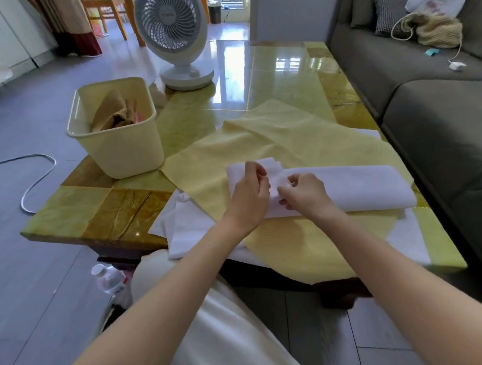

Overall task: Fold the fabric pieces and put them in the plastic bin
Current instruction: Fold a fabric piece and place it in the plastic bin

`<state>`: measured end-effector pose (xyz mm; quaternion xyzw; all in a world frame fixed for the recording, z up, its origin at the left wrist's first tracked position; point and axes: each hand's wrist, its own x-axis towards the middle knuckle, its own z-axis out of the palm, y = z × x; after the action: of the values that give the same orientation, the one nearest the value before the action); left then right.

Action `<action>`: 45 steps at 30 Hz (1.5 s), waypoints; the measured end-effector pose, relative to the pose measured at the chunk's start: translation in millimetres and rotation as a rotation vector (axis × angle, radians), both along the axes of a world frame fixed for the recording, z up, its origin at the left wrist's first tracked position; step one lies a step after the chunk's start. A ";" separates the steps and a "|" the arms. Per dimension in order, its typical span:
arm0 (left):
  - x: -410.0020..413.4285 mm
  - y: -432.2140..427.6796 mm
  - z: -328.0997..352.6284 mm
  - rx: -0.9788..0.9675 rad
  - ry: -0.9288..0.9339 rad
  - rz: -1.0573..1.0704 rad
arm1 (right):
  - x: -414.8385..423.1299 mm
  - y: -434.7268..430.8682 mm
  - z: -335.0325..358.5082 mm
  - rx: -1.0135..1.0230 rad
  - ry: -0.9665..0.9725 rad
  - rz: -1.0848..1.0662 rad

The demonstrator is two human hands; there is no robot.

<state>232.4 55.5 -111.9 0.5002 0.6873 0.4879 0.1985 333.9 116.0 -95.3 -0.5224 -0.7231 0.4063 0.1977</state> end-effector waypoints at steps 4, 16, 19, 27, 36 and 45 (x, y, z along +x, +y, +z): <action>-9.6 -2.8 -12.0 -0.113 0.177 -0.002 | 7.8 0.7 -11.6 -0.033 -0.104 0.000; -29.0 2.0 -3.6 -0.160 0.110 0.147 | 2.5 -10.6 -27.4 0.311 -0.500 0.094; -38.1 -3.8 11.9 -0.076 0.278 0.140 | -10.2 -21.7 -26.5 0.406 -0.359 0.226; -97.7 -69.8 12.1 -0.229 0.420 0.329 | -80.8 -71.2 -38.3 0.475 -0.341 0.593; -142.1 -108.2 -29.9 -0.535 0.378 0.384 | -82.8 -82.5 -49.5 0.496 -0.529 0.679; -93.5 -59.6 -9.3 -0.378 0.563 0.246 | -18.2 -12.9 -35.6 0.497 -0.625 0.475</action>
<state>138.9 -4.2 -121.2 0.4829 0.8482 0.2156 0.0303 315.7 103.1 -130.9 -0.3763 -0.9232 0.0776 -0.0090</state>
